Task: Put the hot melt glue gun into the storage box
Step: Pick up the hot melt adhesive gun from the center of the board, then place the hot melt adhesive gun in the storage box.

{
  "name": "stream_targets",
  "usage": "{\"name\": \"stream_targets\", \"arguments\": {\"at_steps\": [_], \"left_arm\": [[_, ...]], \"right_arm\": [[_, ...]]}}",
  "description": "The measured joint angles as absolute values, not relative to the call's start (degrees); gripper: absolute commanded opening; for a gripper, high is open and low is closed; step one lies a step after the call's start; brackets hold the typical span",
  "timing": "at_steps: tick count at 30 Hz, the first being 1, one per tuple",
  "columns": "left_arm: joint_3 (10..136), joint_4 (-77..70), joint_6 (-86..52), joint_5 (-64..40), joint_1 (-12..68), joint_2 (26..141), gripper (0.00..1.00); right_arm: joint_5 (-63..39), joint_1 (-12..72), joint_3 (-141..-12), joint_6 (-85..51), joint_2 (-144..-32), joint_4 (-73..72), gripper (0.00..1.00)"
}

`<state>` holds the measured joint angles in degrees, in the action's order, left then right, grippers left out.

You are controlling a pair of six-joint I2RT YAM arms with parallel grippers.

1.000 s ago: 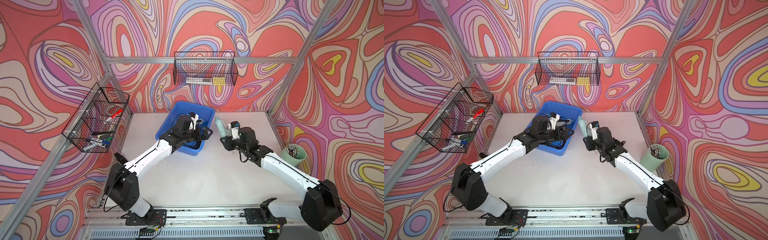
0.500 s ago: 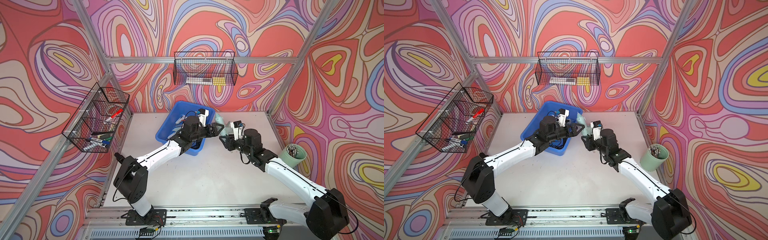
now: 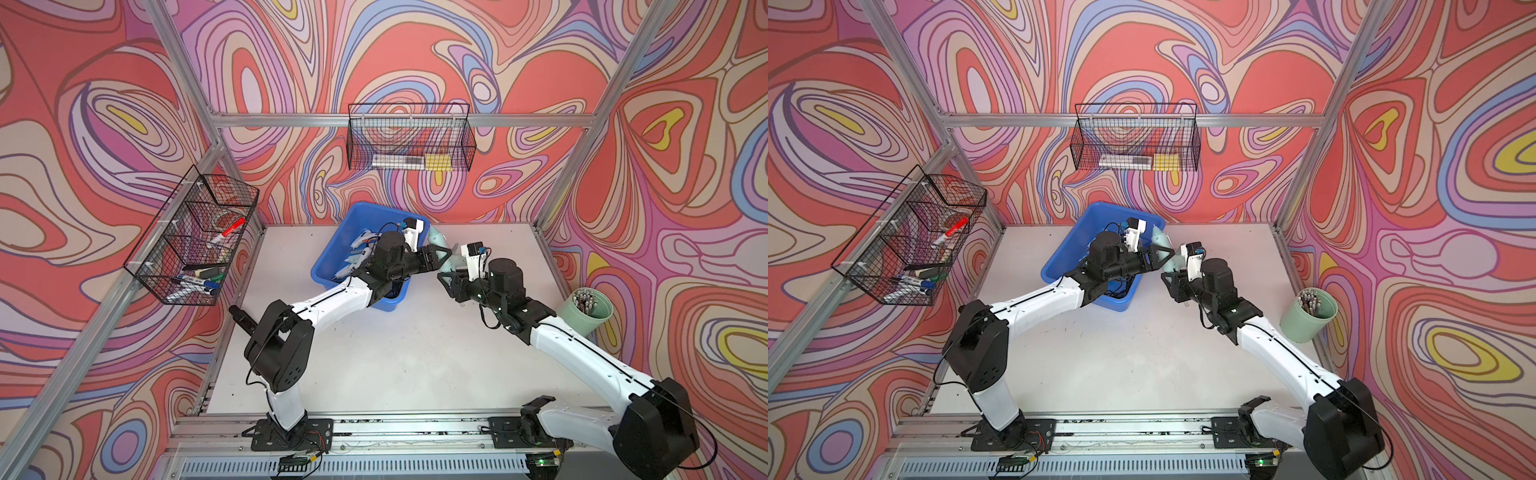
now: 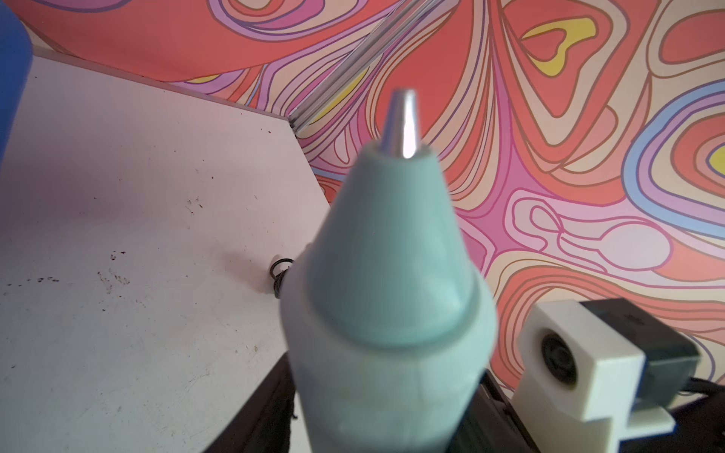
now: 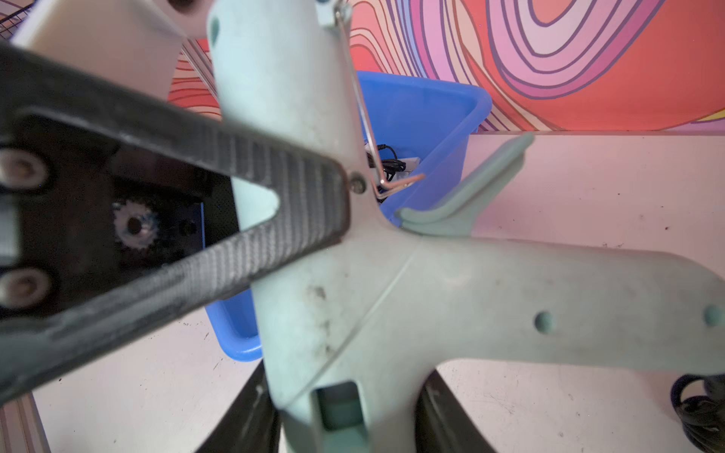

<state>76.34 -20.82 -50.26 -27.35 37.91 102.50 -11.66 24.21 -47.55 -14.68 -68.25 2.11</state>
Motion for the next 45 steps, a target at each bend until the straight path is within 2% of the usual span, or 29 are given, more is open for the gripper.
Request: {"name": "stream_targets", "arguments": {"at_steps": [2, 6, 8, 11, 13, 14, 15, 16, 25, 33, 39, 45], "left_arm": [[77.0, -21.1, -50.9, -28.0, 38.0, 103.0, 0.36], [77.3, -21.5, -51.3, -28.6, 37.8, 103.4, 0.01], [77.6, -21.4, -51.5, -28.6, 37.8, 103.5, 0.0], [78.1, -21.4, -51.5, -29.0, 37.9, 103.5, 0.0], [78.6, -21.2, -51.5, -29.3, 37.9, 103.5, 0.0], [78.9, -20.9, -51.5, -29.5, 37.9, 103.5, 0.0], [79.5, -20.3, -51.3, -29.7, 38.0, 103.5, 0.0], [80.2, -19.3, -51.1, -29.8, 38.0, 103.5, 0.0], [86.0, -9.7, -47.4, -28.6, 36.7, 99.5, 0.0], [87.9, -5.5, -45.1, -25.3, 31.5, 90.5, 0.0], [89.2, -1.6, -41.0, -20.6, 27.4, 84.3, 0.0], [89.6, 2.1, -36.4, -16.2, 24.3, 79.7, 0.0]], "right_arm": [[-11.8, 24.2, -47.5, -14.7, -68.2, 2.1, 0.0], [-11.6, 24.1, -47.6, -14.7, -68.1, 1.9, 0.0], [-11.4, 24.1, -47.6, -14.7, -68.0, 2.0, 0.06], [-10.9, 24.1, -47.6, -14.7, -67.5, 2.0, 0.31], [-10.5, 24.1, -47.6, -14.6, -66.9, 2.2, 0.56], [-10.3, 24.2, -47.6, -14.6, -66.6, 2.3, 0.65], [-10.2, 24.2, -47.6, -14.5, -66.1, 2.3, 0.78], [-9.9, 24.2, -47.6, -14.3, -65.3, 2.3, 0.97], [-5.8, 24.2, -47.5, -13.2, -52.3, 3.0, 0.98], [1.5, 24.2, -45.6, -14.8, -40.3, 4.5, 0.98], [8.4, 24.2, -43.5, -16.6, -36.5, 5.5, 0.98], [11.0, 24.2, -43.1, -17.2, -36.9, 6.5, 0.98]]}}
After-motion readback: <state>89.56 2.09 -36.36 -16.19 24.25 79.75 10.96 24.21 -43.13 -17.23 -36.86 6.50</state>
